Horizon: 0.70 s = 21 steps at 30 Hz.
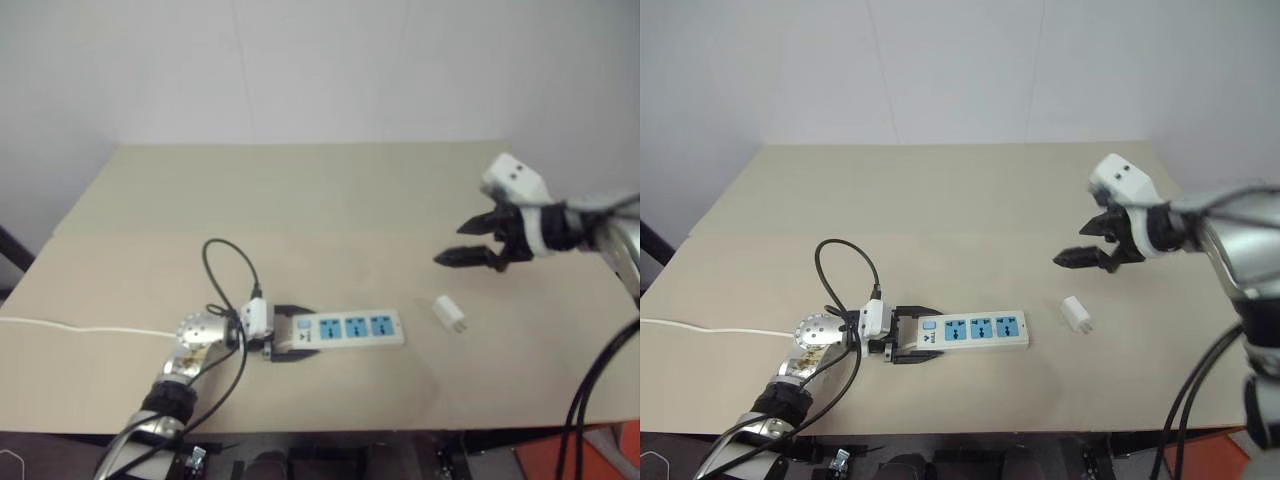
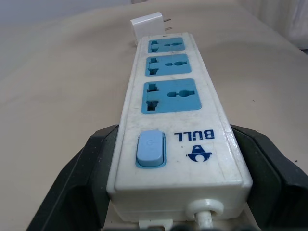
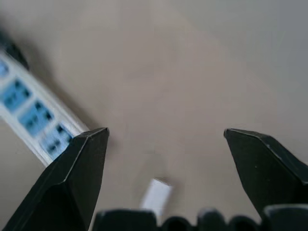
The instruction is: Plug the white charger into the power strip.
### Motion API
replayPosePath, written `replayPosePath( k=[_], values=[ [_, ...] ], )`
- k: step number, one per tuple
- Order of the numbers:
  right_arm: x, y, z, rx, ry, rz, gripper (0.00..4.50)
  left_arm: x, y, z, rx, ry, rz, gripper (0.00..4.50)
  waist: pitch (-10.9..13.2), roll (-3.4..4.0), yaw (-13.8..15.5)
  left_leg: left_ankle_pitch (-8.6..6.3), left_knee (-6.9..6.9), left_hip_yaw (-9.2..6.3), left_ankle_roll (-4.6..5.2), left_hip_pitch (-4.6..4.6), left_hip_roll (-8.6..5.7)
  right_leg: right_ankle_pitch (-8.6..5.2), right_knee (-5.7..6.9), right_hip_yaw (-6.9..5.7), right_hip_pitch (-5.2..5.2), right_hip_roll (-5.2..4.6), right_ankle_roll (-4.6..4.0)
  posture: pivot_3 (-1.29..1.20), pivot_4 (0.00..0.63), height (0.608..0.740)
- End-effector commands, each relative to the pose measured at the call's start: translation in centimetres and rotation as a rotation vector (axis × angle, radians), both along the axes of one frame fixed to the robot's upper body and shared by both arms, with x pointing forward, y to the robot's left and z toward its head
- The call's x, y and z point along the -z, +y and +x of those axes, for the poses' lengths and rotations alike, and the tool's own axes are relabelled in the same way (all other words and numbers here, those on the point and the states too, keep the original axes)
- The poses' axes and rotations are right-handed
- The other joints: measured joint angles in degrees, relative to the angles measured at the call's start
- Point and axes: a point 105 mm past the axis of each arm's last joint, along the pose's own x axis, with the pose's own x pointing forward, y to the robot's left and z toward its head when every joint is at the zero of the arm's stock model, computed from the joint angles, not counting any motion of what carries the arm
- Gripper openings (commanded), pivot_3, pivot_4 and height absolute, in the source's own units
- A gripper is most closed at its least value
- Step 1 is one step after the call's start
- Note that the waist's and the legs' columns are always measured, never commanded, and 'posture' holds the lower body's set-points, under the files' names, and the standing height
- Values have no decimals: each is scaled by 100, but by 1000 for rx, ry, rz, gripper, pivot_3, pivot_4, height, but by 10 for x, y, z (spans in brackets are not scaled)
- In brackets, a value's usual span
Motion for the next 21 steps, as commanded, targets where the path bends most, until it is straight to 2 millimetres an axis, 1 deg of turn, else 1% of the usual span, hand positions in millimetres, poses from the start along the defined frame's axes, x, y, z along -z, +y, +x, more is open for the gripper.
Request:
replayPosePath(
  k=[1, 3, 5, 9, 15, 21],
  values=[
    [12, -13, 3, 172, 145, -84, 4500, 14, -3, -6, 18, 39, 31, 3305, -2, 3, 38, 0, -1, -2, 0, -5, -2, 0, 1, -2, -6, -2, 0, 0, 150, 740],
    [20, -15, 5, 199, 207, -120, 4500, 13, -4, -7, 23, 43, 26, 3305, -5, 7, 39, 0, -1, -4, 0, -26, -6, 0, 5, -6, -25, -5, 0, 0, 150, 740],
    [34, -17, 5, 215, 268, -166, 4500, 13, -5, -8, 32, 47, 22, 3305, -6, 8, 36, 1, -1, 0, -1, -35, -11, 1, 7, -5, -37, -10, 1, 0, 150, 740],
    [56, -19, 4, 220, 338, -221, 4500, 13, -5, -10, 42, 52, 21, 3305, -18, 28, 13, 1, -1, 11, -1, -39, -12, 1, 14, 0, -52, -10, 1, 0, 150, 740],
    [73, -17, 7, 200, 372, -244, 4500, 13, -5, -11, 46, 54, 25, 3305, -25, 39, 8, 1, -1, 13, -1, -44, -12, 1, 19, 0, -58, -8, 2, 0, 150, 740],
    [95, -14, 4, 181, 419, -266, 4500, 14, -5, -15, 55, 65, 41, 3305, -26, 41, -6, 1, -1, 13, -1, -52, -12, 2, 22, 0, -67, -6, 2, 0, 150, 740]
  ],
)
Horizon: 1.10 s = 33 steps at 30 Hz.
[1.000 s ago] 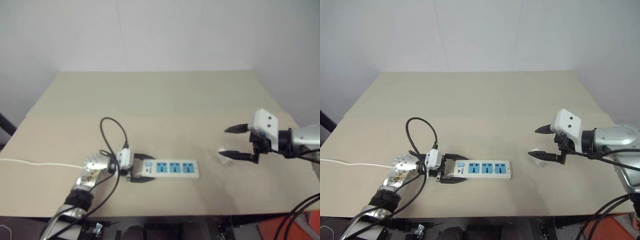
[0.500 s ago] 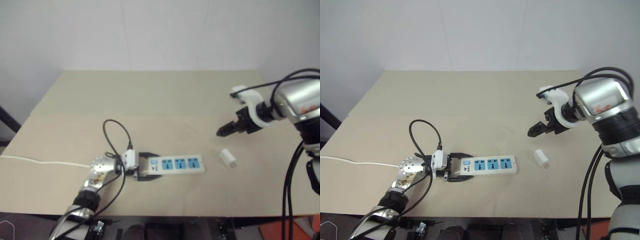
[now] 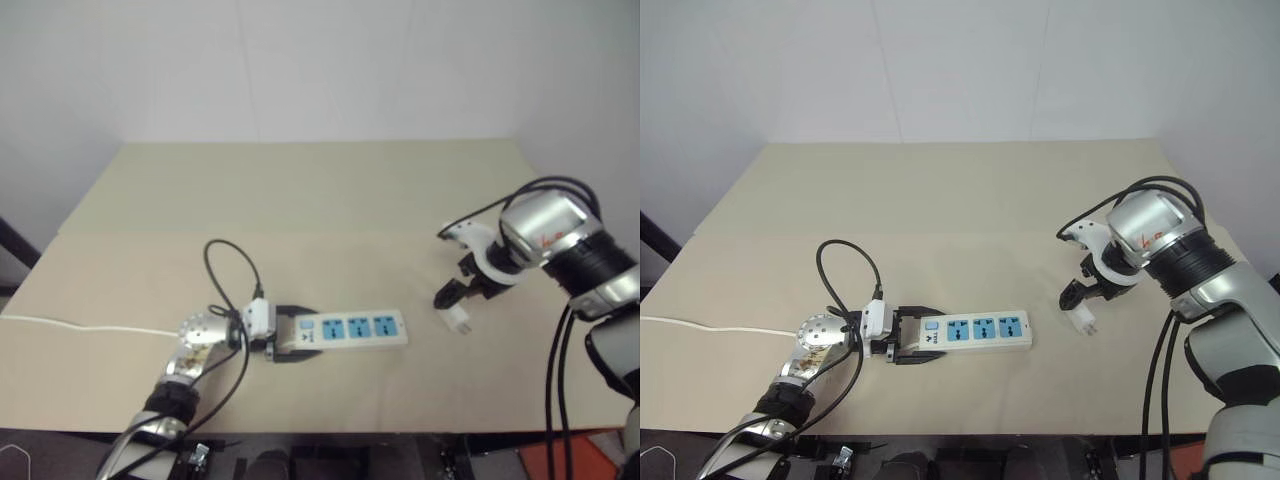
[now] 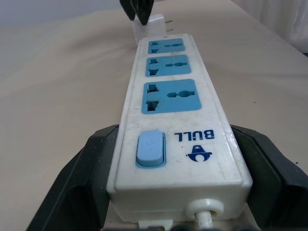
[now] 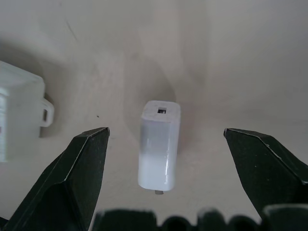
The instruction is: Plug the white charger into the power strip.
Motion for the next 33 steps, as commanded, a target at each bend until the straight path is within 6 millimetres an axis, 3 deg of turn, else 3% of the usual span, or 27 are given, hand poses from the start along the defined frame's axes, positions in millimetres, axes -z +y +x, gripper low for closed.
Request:
replayPosePath(
  k=[1, 4, 7, 15, 20, 25, 29, 31, 33],
  values=[
    [5, 1, 2, -19, -11, -22, 4500, 15, -4, -12, 45, 57, 49, 3305, 0, 0, -5, 0, 0, 0, 0, 0, 0, 0, 0, 0, 0, 0, 0, 0, 150, 740],
    [14, 3, 2, -30, 0, -22, 4500, 14, -3, -13, 52, 65, 61, 3305, 0, 1, -31, 0, 0, 0, 0, -1, 0, 0, 0, 0, -1, 0, 0, 0, 150, 740],
    [22, 5, 6, -65, -15, -20, 3873, 14, -1, -13, 58, 68, 73, 3305, -2, -1, -53, 0, 0, 0, 0, 0, 1, 0, 0, 0, 1, 2, 0, 0, 150, 740],
    [28, 15, 7, -119, -19, -8, 1163, 14, 1, -14, 69, 76, 87, 3305, -12, -5, -126, 0, 0, 0, 0, 12, 3, 0, 0, 0, 10, 5, 0, 0, 150, 740],
    [16, 23, 14, -174, -118, 28, 1100, 13, 4, -16, 91, 86, 117, 3305, -22, -12, -133, 0, 0, -1, 0, 14, 6, 0, 0, 0, 11, 7, 0, 0, 150, 740],
    [-43, 49, 31, -326, -461, 295, 1100, 12, 9, -16, 90, 103, 140, 3305, -21, -10, -141, 0, 0, 3, 0, 6, 6, 0, 1, 7, -3, 9, 0, 0, 150, 740],
    [-81, 70, 22, -475, -793, 623, 1100, 12, 12, -15, 81, 104, 148, 3305, -27, -20, -112, 0, -5, -2, 1, 7, 13, 1, 4, 1, 9, 15, 0, 0, 150, 740],
    [-82, 76, 13, -521, -870, 703, 1100, 12, 13, -15, 77, 104, 149, 3305, -26, -20, -115, -3, -7, -7, 5, 13, 18, 1, 3, -4, 23, 19, 0, 0, 150, 740],
    [-69, 86, 3, -555, -875, 754, 1100, 13, 14, -14, 72, 103, 152, 3305, -26, -20, -118, -3, -6, -3, 6, 16, 16, 1, 4, -1, 28, 16, 1, 0, 150, 740]
  ],
)
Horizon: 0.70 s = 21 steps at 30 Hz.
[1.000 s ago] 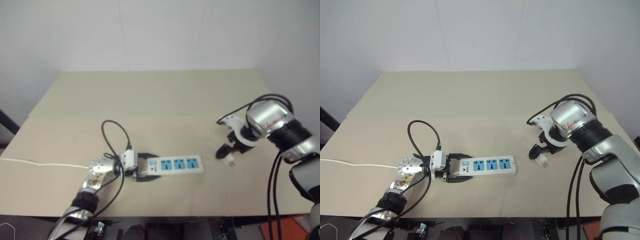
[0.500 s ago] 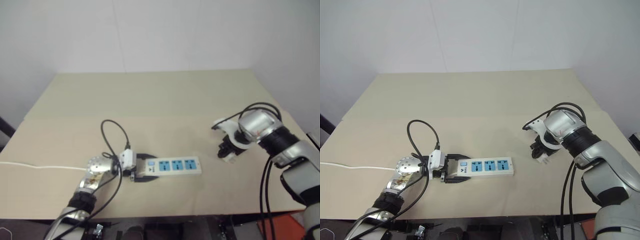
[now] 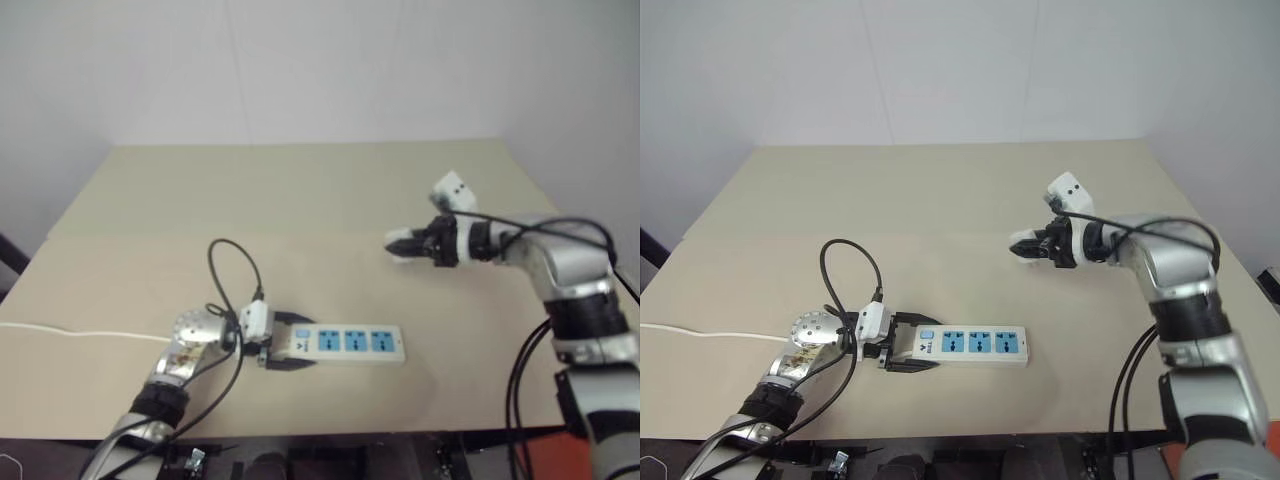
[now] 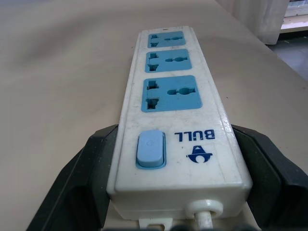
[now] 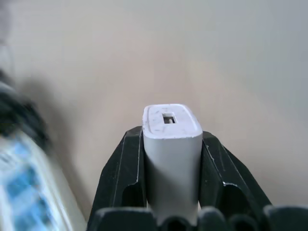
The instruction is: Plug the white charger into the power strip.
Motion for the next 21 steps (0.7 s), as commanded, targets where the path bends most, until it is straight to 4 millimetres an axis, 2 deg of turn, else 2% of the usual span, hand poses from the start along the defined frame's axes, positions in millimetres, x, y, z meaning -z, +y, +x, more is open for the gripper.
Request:
replayPosePath(
  k=[1, 8, 11, 21],
  values=[
    [-5, 17, -17, -99, -128, 97, 1100, 14, 6, -7, 15, 38, 73, 3305, 1, 0, -2, 0, 0, -1, 0, 3, 0, 0, -1, -1, 5, 1, 0, 0, 150, 740],
    [32, 51, -55, -364, -143, 201, 1100, 16, 6, -6, -7, 29, 77, 3305, 2, 2, -31, 0, 4, 1, 0, 24, 1, 0, -5, 5, 18, 4, 0, 0, 150, 740],
    [45, 63, -58, -388, -172, 215, 1100, 16, 6, -6, -15, 25, 77, 3305, 2, 2, -30, 0, 3, 1, 0, 50, 1, -1, -9, 5, 43, 4, 0, 0, 150, 740],
    [60, 85, -61, -421, -175, 273, 1100, 17, 7, -7, -23, 26, 78, 3305, 2, 2, -20, 0, 3, 0, 0, 69, 1, -2, -9, 5, 56, 5, 0, 0, 150, 740]
  ],
)
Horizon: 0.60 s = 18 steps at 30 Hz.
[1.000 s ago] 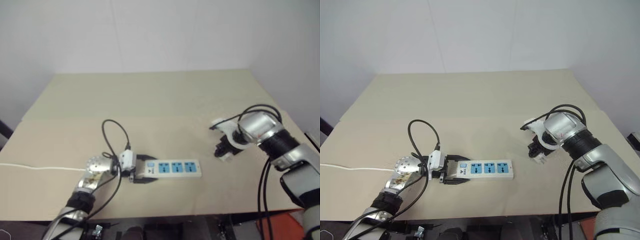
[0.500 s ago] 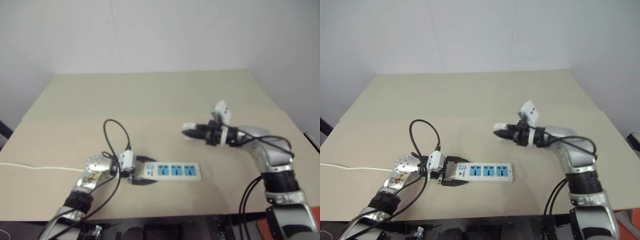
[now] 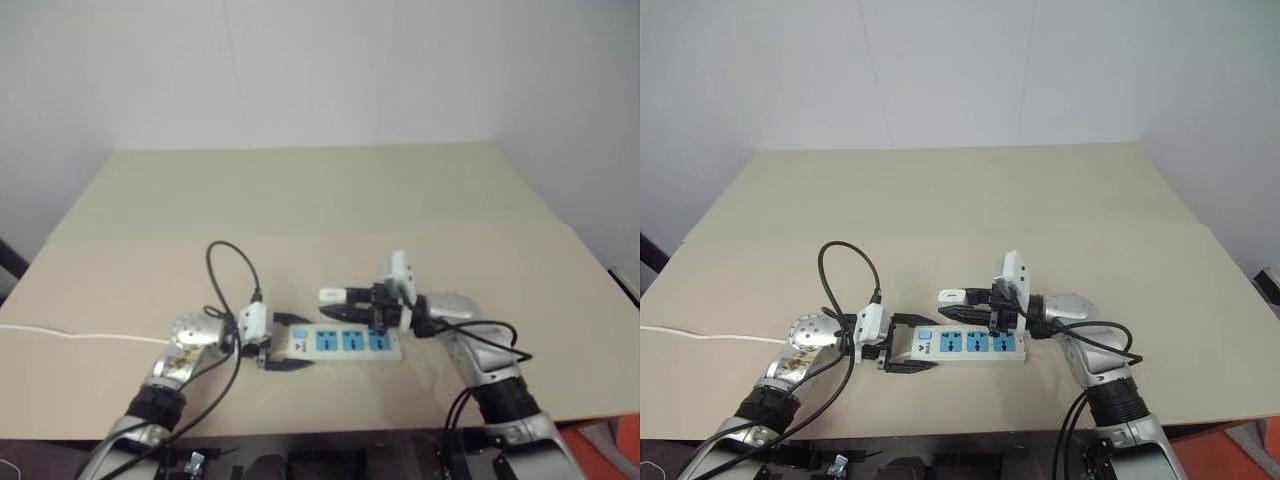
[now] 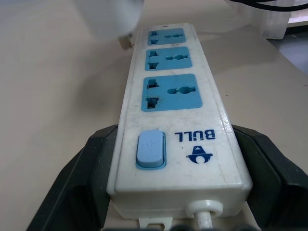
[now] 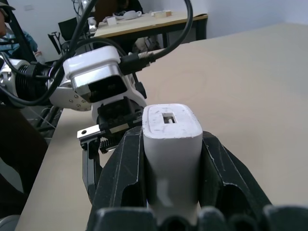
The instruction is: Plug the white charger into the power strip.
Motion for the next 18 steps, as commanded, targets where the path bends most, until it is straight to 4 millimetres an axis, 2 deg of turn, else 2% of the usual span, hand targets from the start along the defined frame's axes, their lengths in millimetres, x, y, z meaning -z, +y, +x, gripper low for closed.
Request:
replayPosePath(
  k=[1, 11, 18],
  values=[
    [-6, 5, -3, -21, -45, 31, 1100, 15, 4, -6, 7, 34, 69, 3305, 0, 0, 1, 0, 0, 0, 0, 0, 0, 0, 0, 0, 0, 0, 0, 0, 150, 740],
    [10, 10, -12, -59, -67, -11, 1100, 13, 5, -3, -10, 34, 69, 3305, 0, 0, 2, 0, 0, 0, 0, 2, 0, 0, -2, 0, 1, -1, 0, 0, 150, 740],
    [16, 13, -5, -35, -57, -10, 1100, 14, 5, -4, -8, 41, 70, 3305, 0, 0, 2, 0, 0, 2, 0, 9, -1, 0, -1, 2, 4, -1, 0, 0, 150, 740]
  ],
)
